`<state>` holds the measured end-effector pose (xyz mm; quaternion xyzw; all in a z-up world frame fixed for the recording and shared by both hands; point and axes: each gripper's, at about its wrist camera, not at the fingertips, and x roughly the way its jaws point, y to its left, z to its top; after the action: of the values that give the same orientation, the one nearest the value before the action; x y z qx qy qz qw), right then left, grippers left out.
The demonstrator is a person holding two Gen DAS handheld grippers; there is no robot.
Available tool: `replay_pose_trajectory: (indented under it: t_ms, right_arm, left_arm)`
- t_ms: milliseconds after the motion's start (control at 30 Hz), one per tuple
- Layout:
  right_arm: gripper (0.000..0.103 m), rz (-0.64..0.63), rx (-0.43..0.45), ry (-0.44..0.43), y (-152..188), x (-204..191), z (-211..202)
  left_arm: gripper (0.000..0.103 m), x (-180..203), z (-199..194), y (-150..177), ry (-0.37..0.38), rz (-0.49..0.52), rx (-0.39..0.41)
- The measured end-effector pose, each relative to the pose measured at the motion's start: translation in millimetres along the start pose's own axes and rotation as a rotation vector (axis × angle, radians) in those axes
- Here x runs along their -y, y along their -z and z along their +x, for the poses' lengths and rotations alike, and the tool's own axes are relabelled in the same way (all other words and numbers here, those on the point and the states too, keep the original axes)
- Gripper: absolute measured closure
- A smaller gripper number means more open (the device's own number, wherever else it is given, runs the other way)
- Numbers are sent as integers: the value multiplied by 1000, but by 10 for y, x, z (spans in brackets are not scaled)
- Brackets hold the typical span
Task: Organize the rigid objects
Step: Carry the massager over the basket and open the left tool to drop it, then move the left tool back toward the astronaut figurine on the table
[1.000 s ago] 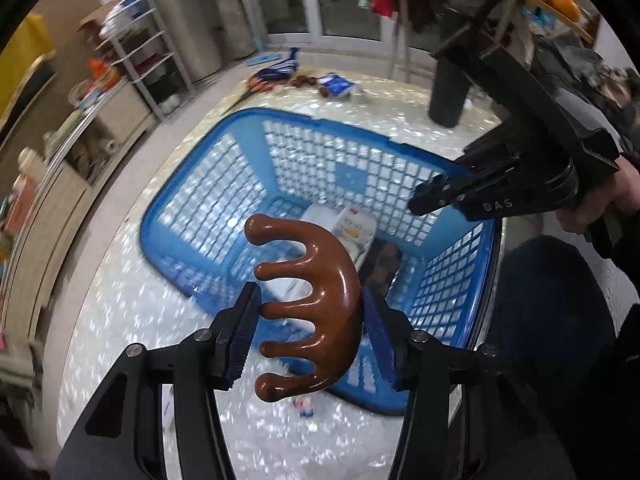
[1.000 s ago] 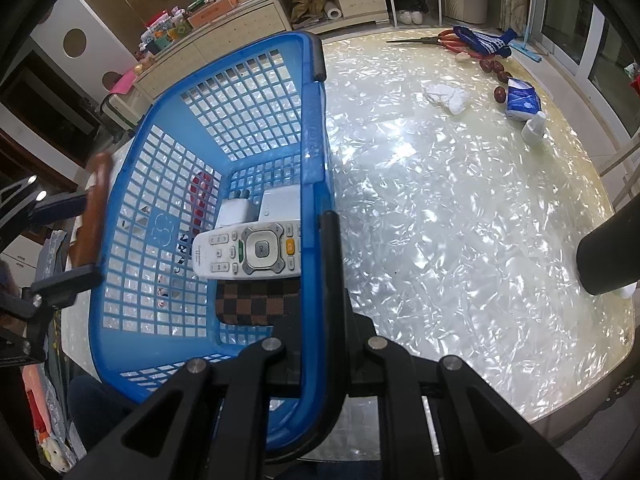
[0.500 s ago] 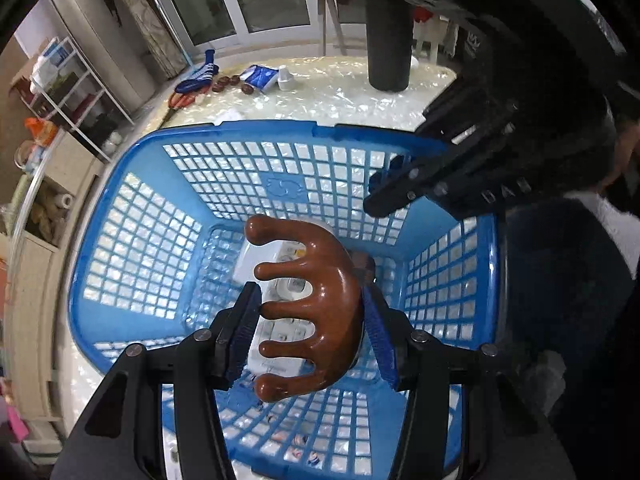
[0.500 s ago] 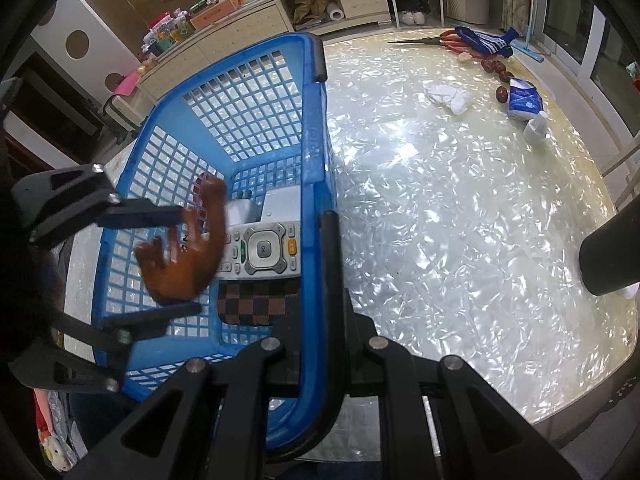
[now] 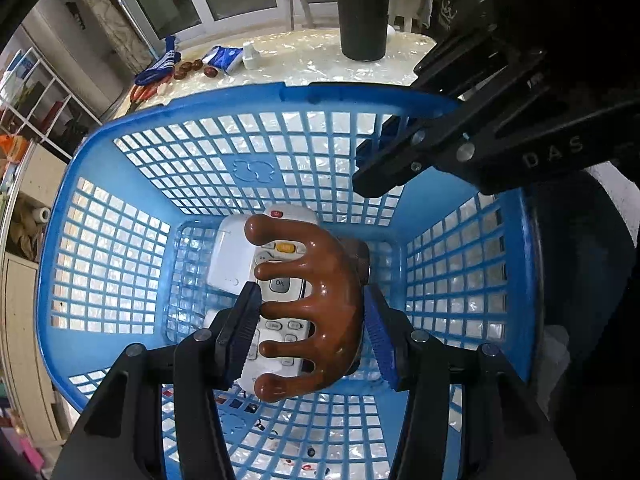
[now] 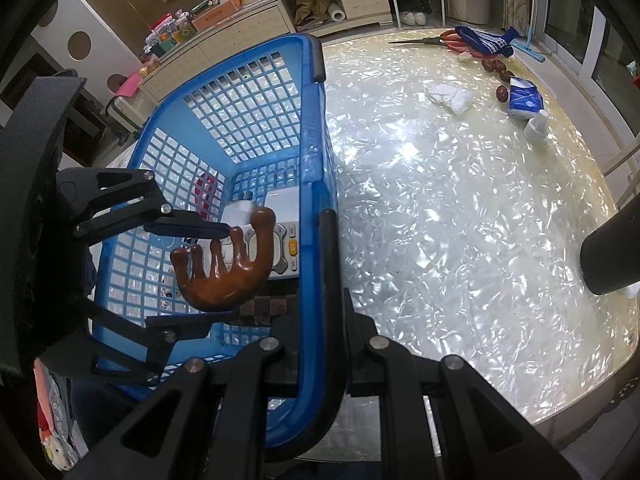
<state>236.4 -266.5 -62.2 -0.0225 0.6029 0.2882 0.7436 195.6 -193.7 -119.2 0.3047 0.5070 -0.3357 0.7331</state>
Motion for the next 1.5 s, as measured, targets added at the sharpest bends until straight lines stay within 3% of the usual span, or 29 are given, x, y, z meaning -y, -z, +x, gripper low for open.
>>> replay_pose_trajectory:
  t_ms: [300,400,533,700,767,1167,1500]
  right_arm:
    - [91,-4,0,-4,8,0,8]
    - [91,-4,0,-5,10,4,9]
    - [91,-4,-2,-9,10,6,11]
    - [90,-3,-5,-8,1,14,16]
    - [90,-4,-6,-10,0,14,18]
    - [90,8,-13,-9,-13,29,58]
    - [90,10,-15,4,-5,19,50]
  left_arm:
    - [46,-8,129,-72,-12,-9,-52]
    - [41,-17,138,-74,-33,-11,-50]
    - [30,-44,84,-58,-72,-11,-46]
    - [19,-156,-121,9,-66,-41,-27]
    - [0,-192,-273,76,-51,-64,-15]
    - [0,-418,-1137,682,-144,-275,14]
    - [0,-488,-1090,1496,-96,-506,-48]
